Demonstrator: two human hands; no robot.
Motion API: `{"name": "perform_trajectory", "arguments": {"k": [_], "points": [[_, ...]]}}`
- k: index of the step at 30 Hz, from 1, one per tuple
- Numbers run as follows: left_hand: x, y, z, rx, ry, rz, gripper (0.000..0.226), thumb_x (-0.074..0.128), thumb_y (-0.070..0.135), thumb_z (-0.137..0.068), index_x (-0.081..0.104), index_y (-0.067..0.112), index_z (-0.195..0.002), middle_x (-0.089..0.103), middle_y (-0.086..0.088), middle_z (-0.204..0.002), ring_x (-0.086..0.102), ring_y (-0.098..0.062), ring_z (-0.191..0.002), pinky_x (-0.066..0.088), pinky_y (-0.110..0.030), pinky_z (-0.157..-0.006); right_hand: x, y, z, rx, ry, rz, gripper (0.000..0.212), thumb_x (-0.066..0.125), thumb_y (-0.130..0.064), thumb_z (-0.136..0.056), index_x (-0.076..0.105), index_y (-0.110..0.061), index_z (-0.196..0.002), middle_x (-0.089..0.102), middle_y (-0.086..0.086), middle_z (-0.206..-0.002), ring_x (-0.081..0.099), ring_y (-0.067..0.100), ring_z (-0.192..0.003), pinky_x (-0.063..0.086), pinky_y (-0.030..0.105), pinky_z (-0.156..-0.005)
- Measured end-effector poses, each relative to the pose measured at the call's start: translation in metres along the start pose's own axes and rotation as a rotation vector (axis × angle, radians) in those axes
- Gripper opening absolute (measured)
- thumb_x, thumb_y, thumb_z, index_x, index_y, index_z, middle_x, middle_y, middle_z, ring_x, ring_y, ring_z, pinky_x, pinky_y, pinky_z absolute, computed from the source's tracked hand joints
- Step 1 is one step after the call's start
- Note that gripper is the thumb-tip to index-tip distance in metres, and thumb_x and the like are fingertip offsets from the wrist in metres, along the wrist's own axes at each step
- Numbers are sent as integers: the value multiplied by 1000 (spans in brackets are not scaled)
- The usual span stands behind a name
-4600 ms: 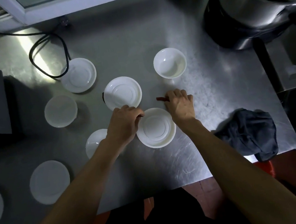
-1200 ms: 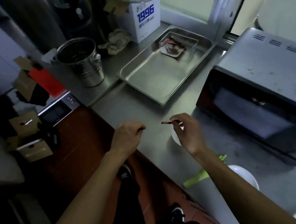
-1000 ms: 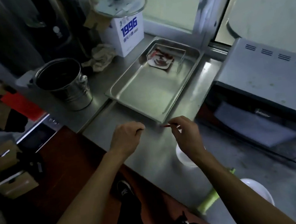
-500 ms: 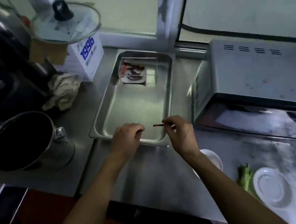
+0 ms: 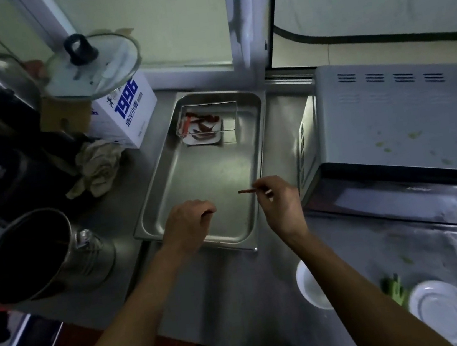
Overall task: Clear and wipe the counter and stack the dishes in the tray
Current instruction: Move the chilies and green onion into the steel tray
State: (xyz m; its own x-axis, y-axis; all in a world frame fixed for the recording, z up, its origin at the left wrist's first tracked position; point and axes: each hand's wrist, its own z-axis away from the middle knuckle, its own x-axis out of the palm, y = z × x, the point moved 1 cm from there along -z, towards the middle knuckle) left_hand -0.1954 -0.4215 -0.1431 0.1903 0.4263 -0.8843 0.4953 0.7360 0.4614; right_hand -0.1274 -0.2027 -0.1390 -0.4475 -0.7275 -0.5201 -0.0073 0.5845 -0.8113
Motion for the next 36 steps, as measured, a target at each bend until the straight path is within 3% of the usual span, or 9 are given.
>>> {"name": "perform_trajectory", "arguments": {"k": [8,13,19,23,29,36], "points": [[4,-31,-56,35,3,80,14,63,15,-86,74,18,-95,73,2,-94,66,-19,-86,52,-32,-76,22,8,-34,67,56,14,15,67,1,-87,72,-9,-97,69,2,-94,63,12,-81,50,21,-77],[9,-54,-103,49,-22,163,14,67,10,-87,74,18,-96,74,1,-94,67,-19,-85,55,-38,-78,39,6,-54,133,91,78,15,67,-1,-88,71,-10,-99,69,1,-94,63,12,-81,54,26,-76],[-14,-95,-188,-112,67,279,17,70,14,-89,73,22,-104,73,3,-104,67,-13,-90,56,-30,-82,61,0,-83,203,129,87,17,67,-2,-90,70,-12,-103,65,-7,-95,63,6,-84,52,14,-77],[-22,-113,-237,-77,33,238,20,69,15,-89,73,25,-106,73,7,-109,68,-13,-99,56,-37,-90,83,3,-105,290,107,67,20,63,-5,-93,68,-18,-107,59,-18,-95,63,1,-89,52,17,-79],[-6,-124,-280,59,-50,184,21,68,16,-91,70,24,-110,72,3,-109,67,-15,-101,55,-34,-90,116,13,-154,262,96,84,19,62,-10,-93,66,-19,-110,64,-9,-103,63,5,-91,56,25,-80],[19,-146,-310,124,-167,77,21,68,21,-90,69,27,-110,70,5,-106,63,-13,-96,54,-40,-90,138,28,-198,276,125,36,18,63,-7,-93,68,-13,-109,67,-3,-103,63,5,-91,54,18,-79]]}}
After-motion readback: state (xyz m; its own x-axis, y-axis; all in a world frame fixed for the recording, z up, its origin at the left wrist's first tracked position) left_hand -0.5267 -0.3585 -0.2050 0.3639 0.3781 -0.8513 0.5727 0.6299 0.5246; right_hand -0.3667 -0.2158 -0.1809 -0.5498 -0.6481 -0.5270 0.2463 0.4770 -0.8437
